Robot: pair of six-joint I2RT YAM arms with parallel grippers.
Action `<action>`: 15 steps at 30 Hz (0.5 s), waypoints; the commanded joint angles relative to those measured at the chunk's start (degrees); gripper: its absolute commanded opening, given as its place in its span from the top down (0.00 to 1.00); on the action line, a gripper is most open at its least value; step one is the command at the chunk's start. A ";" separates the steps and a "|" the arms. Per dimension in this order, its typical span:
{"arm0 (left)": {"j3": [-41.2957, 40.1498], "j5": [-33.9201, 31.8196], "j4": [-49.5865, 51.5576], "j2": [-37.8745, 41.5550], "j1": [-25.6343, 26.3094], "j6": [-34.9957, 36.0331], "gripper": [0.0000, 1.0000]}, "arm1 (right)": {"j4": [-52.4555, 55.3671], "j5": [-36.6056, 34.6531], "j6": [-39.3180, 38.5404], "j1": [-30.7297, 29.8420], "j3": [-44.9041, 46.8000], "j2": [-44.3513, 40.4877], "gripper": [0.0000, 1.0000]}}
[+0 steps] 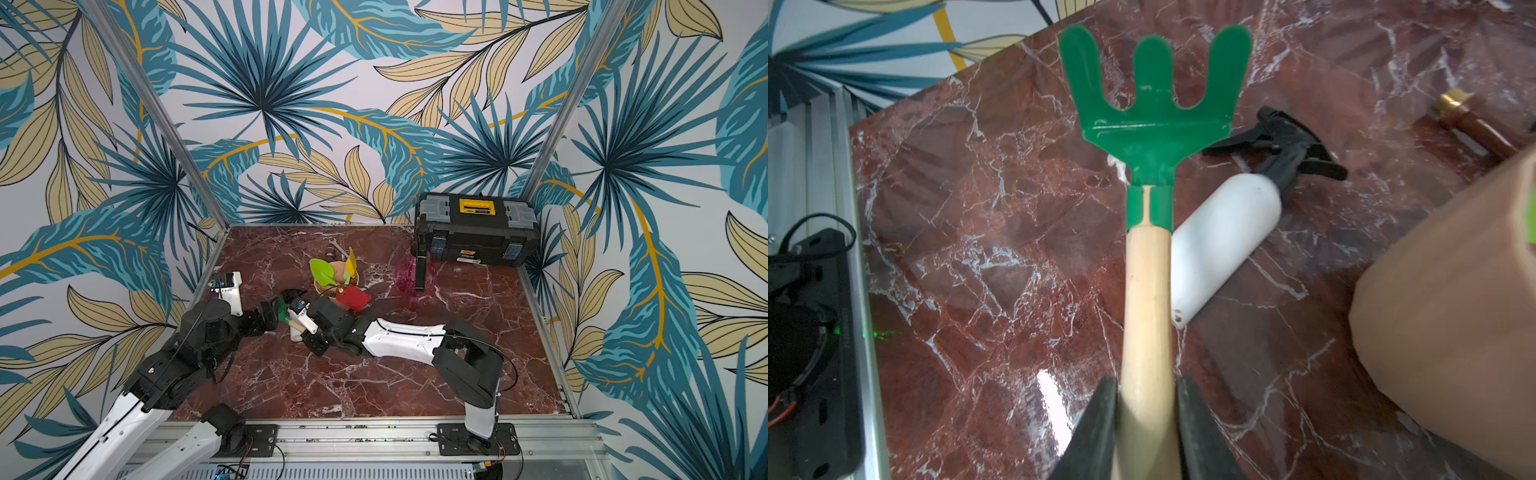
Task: Organize the gardening tools
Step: Pick up the gardening tool from the center of the board.
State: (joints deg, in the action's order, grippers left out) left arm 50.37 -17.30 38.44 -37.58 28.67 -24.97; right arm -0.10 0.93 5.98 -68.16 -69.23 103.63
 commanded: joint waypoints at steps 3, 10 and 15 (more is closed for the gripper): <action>4.25 5.59 -3.74 2.78 -0.36 1.79 0.00 | -5.39 -1.52 6.18 1.21 4.83 -6.78 0.85; 4.85 9.78 -6.87 5.05 -0.36 0.23 0.00 | -15.68 0.91 12.02 1.99 11.04 -15.21 0.85; 4.44 15.83 -9.39 4.87 -0.39 -0.32 0.00 | -24.02 -1.84 13.68 2.00 15.92 -19.15 0.86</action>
State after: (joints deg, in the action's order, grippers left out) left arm 54.39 -6.22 32.16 -32.88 28.64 -24.95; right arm -15.97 0.56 17.26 -66.35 -56.36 86.37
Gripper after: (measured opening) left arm 0.998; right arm 0.257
